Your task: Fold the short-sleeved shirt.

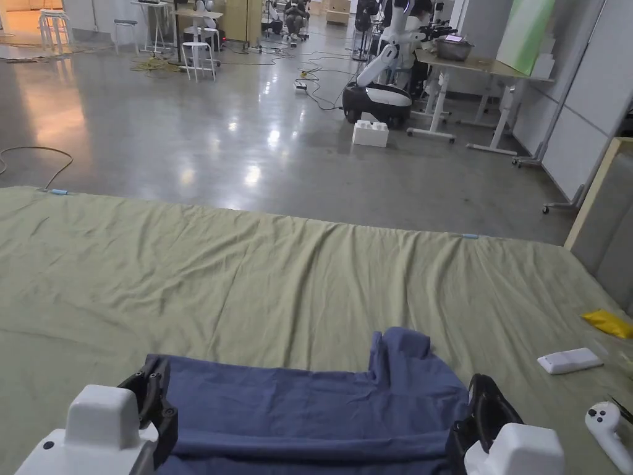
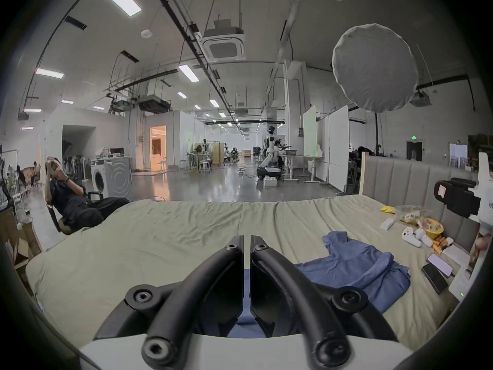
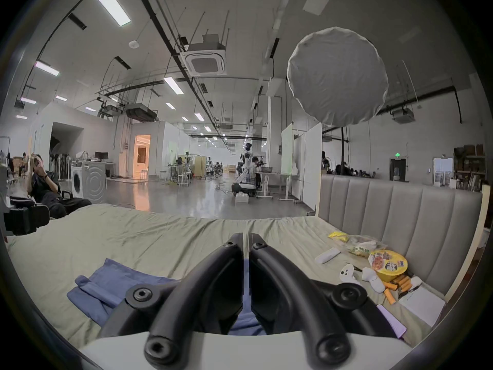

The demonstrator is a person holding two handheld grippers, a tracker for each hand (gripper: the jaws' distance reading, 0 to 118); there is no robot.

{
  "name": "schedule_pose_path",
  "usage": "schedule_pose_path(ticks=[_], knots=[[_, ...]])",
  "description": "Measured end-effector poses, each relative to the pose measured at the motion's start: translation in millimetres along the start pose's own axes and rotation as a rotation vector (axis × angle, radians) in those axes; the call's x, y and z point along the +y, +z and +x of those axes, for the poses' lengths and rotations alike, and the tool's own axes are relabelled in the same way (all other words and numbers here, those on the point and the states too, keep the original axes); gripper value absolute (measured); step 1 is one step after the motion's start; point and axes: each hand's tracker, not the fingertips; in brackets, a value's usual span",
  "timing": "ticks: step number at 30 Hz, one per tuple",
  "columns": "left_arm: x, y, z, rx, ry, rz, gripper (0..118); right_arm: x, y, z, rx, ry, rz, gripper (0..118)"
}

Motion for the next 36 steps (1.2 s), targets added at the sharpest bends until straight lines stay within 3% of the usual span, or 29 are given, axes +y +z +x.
schedule_pose_path(ticks=[8,14,19,21,23,24,28,31,33,36], knots=[[-20.8,0.6,-25.9,0.046,0.01,-0.079,4,0.0,9.5,1.2,0.014,0.003,0.015,3],[-60.7,-37.0,-74.2,0.083,0.012,-0.361,4,-12.1,8.0,7.6,0.014,0.011,-0.032,3],[-95.0,-85.2,-107.3,0.094,0.125,-0.647,6,-20.8,5.5,8.3,0.022,0.04,-0.076,3],[-106.2,-99.9,-115.5,0.098,0.153,-0.695,25,-22.9,5.7,8.6,0.026,0.049,-0.091,3],[-119.3,-115.9,-122.8,0.092,0.175,-0.767,60,-25.5,4.8,10.4,0.027,0.062,-0.099,3],[-123.0,-121.8,-124.8,0.091,0.184,-0.786,67,-26.4,4.1,11.6,0.029,0.067,-0.108,3],[-140.3,-143.5,-124.9,0.042,0.222,-0.874,68,-33.0,1.5,17.2,0.018,0.076,-0.141,3],[-157.7,-152.3,-114.6,0.084,0.125,-0.998,69,-39.4,1.2,21.5,0.011,0.069,-0.17,3],[-153.9,-148.8,-106.8,0.096,0.094,-0.944,68,-43.8,1.5,23.0,0.006,0.07,-0.187,3],[-153.5,-143.5,-97.3,0.099,0.066,-0.94,54,-51.0,0.6,26.4,0.003,0.071,-0.213,3]])
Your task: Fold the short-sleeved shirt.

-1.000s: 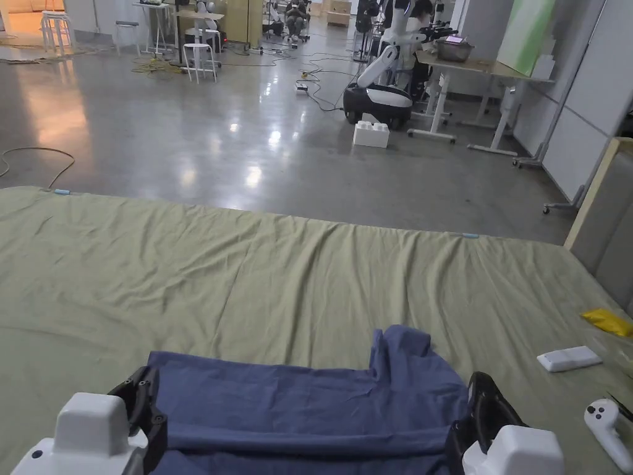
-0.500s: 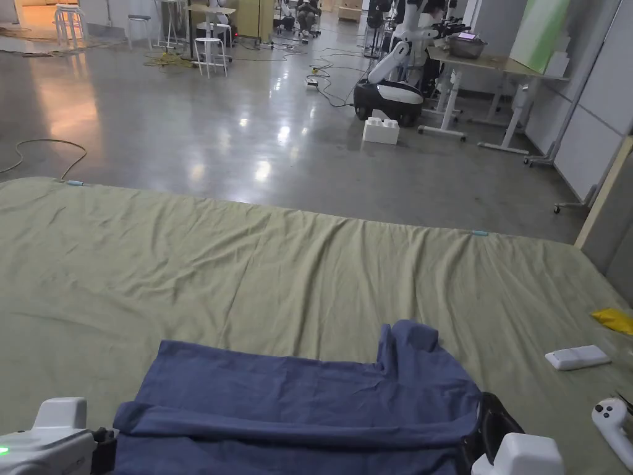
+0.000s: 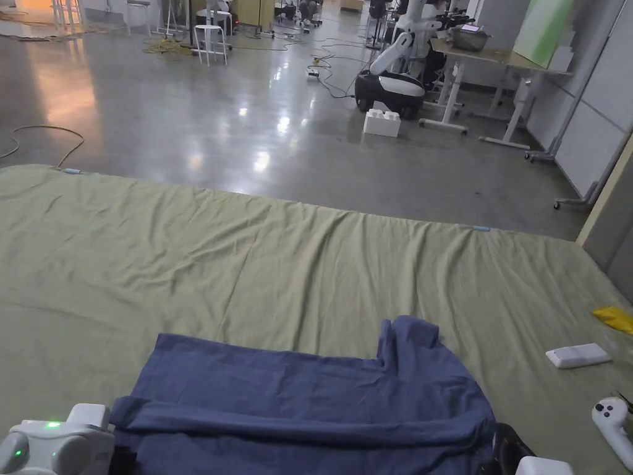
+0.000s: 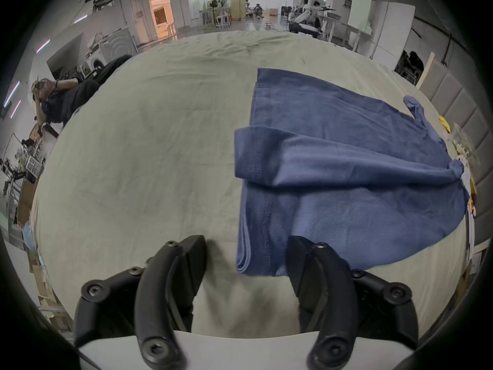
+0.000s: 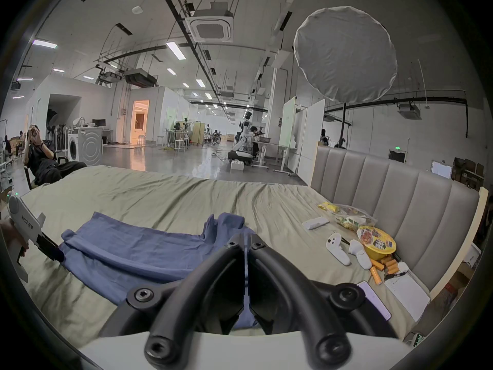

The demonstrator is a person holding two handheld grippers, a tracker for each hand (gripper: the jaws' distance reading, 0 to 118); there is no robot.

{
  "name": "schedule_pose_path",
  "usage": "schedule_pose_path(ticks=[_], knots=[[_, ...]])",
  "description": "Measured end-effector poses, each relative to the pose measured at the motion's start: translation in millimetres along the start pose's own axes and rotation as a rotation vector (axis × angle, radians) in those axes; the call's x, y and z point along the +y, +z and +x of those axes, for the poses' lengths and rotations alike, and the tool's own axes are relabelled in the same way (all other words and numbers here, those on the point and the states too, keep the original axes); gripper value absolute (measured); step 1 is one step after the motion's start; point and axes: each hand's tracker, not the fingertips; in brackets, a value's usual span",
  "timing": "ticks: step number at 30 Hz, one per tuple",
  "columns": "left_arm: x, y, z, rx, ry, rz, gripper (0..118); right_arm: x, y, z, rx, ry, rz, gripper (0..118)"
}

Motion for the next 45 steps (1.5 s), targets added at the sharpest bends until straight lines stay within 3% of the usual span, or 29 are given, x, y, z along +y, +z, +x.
schedule_pose_path(ticks=[1,3,9,13,14,15,17,18,23,25,26,27,30,33,37,40,45], knots=[[-1.6,0.6,2.1,-0.006,-0.01,0.005,46,-4.1,-0.8,0.7,0.0,0.0,-0.008,3],[-2.6,2.4,5.5,-0.024,-0.04,0.019,18,-8.5,-4.0,3.1,0.003,-0.002,-0.031,3],[-4.8,13.7,17.0,-0.047,-0.097,0.021,6,-20.1,-21.7,25.0,-0.008,-0.039,-0.142,3],[-8.0,24.3,9.3,-0.059,-0.069,0.082,6,-34.0,-51.8,53.7,0.023,-0.058,-0.337,7],[-9.4,25.8,6.7,-0.056,-0.065,0.09,6,-41.7,-61.2,60.5,0.033,-0.104,-0.408,18],[-11.2,27.1,5.0,-0.05,-0.07,0.097,6,-44.2,-70.9,65.8,0.028,-0.079,-0.423,31],[-14.6,29.8,0.0,-0.053,-0.059,0.113,6,-58.1,-91.1,77.7,0.067,-0.114,-0.529,57],[-15.2,31.8,-2.2,-0.067,-0.046,0.118,6,-64.9,-101.8,79.7,0.083,-0.099,-0.582,65],[-19.6,36.0,-4.7,-0.076,-0.038,0.126,6,-101.0,-144.9,80.3,0.094,-0.102,-0.725,73],[-18.9,36.3,-5.2,-0.077,-0.039,0.125,6,-113.8,-156.4,78.7,0.104,-0.135,-0.787,67],[-17.5,35.5,-5.5,-0.079,-0.032,0.124,6,-117.9,-159.7,76.6,0.132,-0.138,-0.803,48],[-17.0,35.6,-5.9,-0.08,-0.023,0.123,6,-120.9,-161.6,73.7,0.152,-0.139,-0.816,38],[-15.6,36.8,-3.6,-0.077,-0.024,0.121,6,-122.2,-157.0,58.7,0.183,-0.05,-0.785,14],[-13.1,39.5,-2.9,-0.077,-0.015,0.124,6,-115.6,-154.6,45.9,0.158,0.026,-0.791,11],[-5.9,51.0,-6.7,-0.1,0.009,0.146,5,-102.1,-151.8,47.3,0.151,0.036,-0.787,10],[1.4,62.4,-13.3,-0.14,0.01,0.18,5,-78.3,-140.5,49.3,0.137,0.115,-0.717,10],[17.4,88.6,-20.6,-0.178,0.011,0.225,5,-36.0,-126.3,56.6,0.136,0.128,-0.662,9]])
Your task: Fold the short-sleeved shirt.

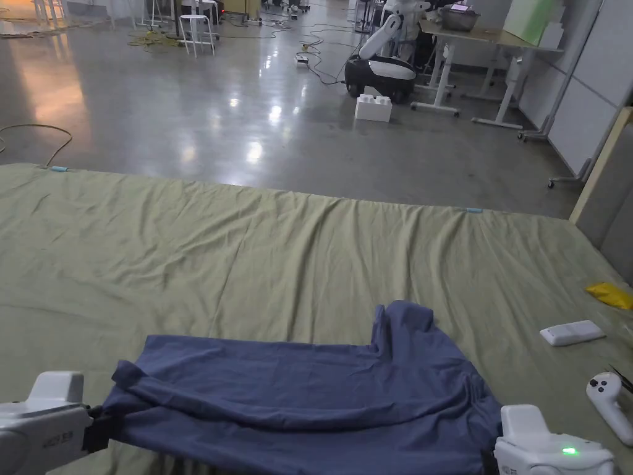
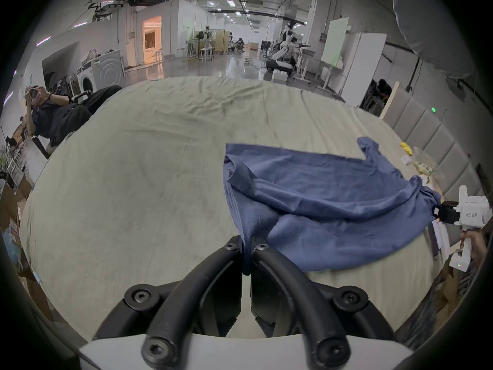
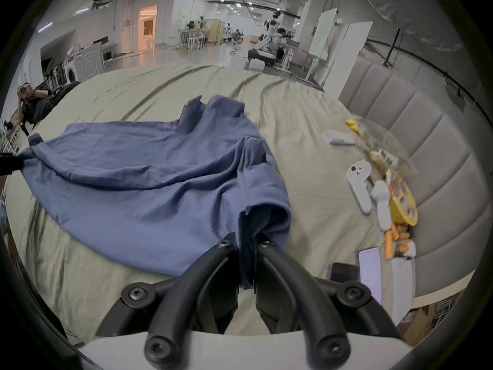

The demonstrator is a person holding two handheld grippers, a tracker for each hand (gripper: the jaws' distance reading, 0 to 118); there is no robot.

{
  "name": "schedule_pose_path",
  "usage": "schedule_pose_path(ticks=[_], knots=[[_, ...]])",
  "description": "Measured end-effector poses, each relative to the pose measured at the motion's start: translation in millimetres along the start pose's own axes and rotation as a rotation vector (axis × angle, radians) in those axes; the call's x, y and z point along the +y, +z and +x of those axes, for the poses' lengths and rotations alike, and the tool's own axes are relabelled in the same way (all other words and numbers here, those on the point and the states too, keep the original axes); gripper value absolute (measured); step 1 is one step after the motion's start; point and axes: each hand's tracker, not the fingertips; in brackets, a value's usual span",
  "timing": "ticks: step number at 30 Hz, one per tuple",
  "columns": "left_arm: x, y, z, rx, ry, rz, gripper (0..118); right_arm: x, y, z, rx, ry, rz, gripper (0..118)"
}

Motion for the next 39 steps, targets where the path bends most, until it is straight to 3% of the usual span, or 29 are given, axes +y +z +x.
schedule_pose_path(ticks=[9,17,24,31,33,36,39], knots=[[-1.5,52.9,-19.9,-0.016,0.041,0.012,5,-9.5,56.0,14.7,0.038,0.032,-0.007,9],[-75.8,83.6,-35.5,-0.036,0.125,-0.008,5,-75.8,80.8,0.5,0.052,0.03,-0.076,9],[-146.5,62.0,-36.6,0.043,0.081,-0.149,5,-136.5,63.9,-22.2,0.041,0.03,-0.171,9],[-165.3,36.4,-32.0,0.075,0.073,-0.196,5,-160.6,39.4,-32.3,0.025,0.001,-0.155,11],[-161.3,36.8,-30.3,0.08,0.071,-0.198,5,-158.0,42.5,-33.5,0.007,0.013,-0.153,21],[-151.3,41.9,-24.2,0.094,0.033,-0.195,10,-144.2,60.4,-32.5,-0.086,-0.016,-0.093,70],[-134.6,50.5,-11.2,0.126,-0.026,-0.095,38,-121.5,83.2,-30.9,-0.058,-0.106,0.09,76]])
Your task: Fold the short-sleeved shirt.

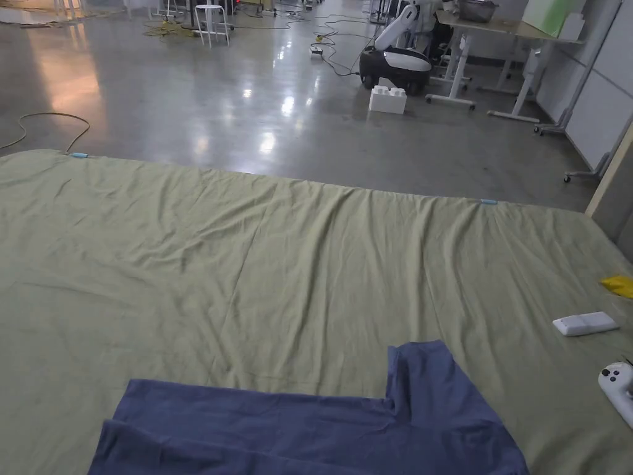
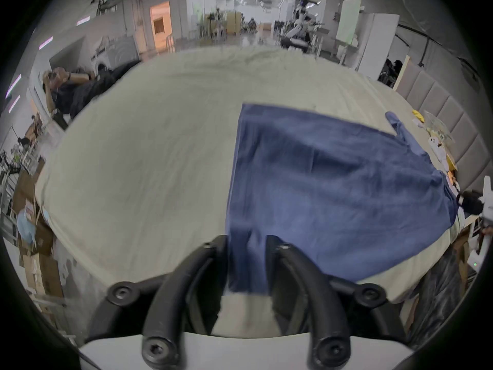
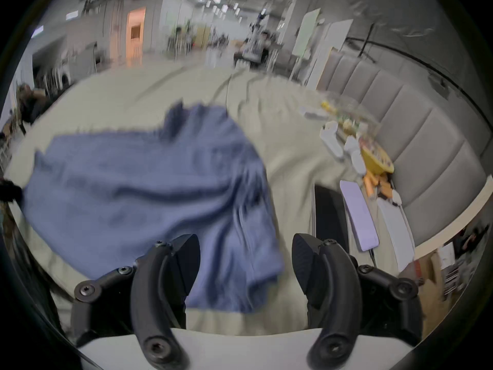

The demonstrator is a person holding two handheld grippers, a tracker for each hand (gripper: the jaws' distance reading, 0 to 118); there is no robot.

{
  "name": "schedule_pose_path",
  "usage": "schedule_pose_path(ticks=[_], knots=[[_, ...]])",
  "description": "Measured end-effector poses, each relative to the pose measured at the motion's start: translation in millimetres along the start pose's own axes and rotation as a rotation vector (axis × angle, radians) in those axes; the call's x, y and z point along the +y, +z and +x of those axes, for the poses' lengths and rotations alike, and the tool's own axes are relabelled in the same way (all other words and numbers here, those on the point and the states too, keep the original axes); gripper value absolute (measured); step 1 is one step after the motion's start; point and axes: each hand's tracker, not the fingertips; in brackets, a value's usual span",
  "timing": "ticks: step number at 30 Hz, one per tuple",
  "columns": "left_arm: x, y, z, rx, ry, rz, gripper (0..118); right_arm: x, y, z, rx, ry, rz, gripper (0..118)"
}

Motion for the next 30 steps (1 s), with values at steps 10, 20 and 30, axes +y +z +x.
schedule_pose_path(ticks=[10,20,30], knots=[[68.4,47.6,67.3,-0.025,-0.07,0.474,53,80.7,45.9,-44.8,0.04,-0.114,0.527,79],[89.8,95.3,104.6,0.05,-0.067,0.807,13,111.8,76.7,-75.3,0.003,-0.113,0.784,12],[95.7,95.4,83.1,0.07,0.027,0.827,4,117.8,76.5,-76.6,0.016,-0.115,0.803,2]])
